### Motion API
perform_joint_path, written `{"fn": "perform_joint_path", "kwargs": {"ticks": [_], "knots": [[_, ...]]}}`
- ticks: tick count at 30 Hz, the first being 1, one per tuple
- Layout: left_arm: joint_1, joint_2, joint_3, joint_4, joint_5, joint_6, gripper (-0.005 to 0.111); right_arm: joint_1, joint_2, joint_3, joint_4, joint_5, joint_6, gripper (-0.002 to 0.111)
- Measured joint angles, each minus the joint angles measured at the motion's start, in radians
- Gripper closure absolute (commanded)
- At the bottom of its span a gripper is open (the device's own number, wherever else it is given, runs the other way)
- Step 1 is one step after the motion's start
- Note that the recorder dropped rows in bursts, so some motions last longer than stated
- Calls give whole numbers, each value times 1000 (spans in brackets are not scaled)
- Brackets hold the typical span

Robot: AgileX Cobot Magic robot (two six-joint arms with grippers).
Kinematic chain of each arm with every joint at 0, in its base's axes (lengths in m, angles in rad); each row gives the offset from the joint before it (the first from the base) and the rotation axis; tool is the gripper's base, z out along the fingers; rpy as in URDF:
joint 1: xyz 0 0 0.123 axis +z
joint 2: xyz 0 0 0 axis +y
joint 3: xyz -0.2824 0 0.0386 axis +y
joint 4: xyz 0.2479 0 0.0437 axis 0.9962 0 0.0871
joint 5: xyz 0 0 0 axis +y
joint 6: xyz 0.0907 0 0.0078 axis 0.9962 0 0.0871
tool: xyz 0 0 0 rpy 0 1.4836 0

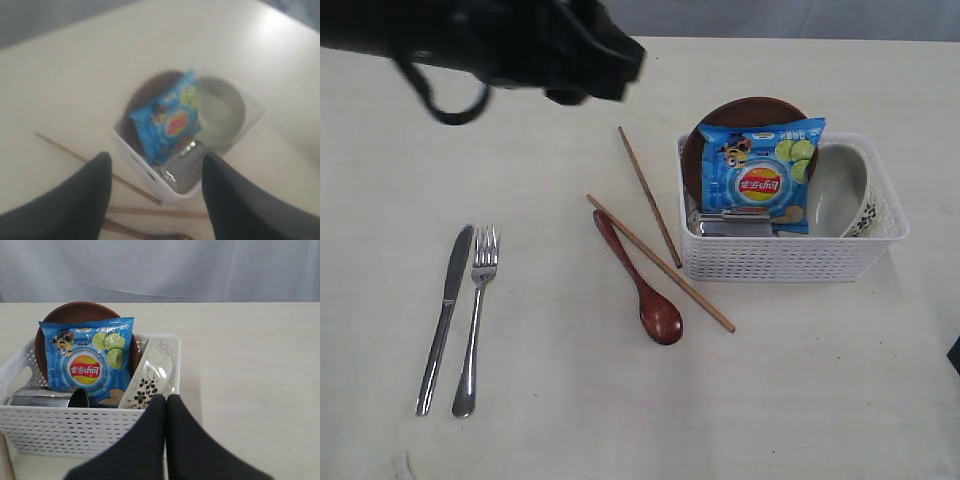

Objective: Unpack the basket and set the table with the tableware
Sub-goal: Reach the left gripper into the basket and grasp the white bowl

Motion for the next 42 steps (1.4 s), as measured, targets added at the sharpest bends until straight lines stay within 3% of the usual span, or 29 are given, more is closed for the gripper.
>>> {"fn": "perform_joint_path", "kwargs": {"ticks": [6,13,19,27,33,39,41,42], "knots": [[-12,378,-331,-171,263,165,51,0,0,0,0,0,0,109],[-16,640,-575,-553,305,341,51,0,0,0,0,0,0,109],[-62,782,-623,-708,242,463,51,0,0,0,0,0,0,109],[-151,846,-627,-753,88,535,51,0,0,0,0,0,0,109],[-157,897,-627,-798,5,541,51,0,0,0,0,0,0,109],[-157,958,-715,-849,30,561,51,0,0,0,0,-1,0,109],[-157,987,-749,-856,40,561,54,0,0,0,0,-1,0,109],[-157,993,-755,-858,40,561,64,0,0,0,0,-1,0,109]]}}
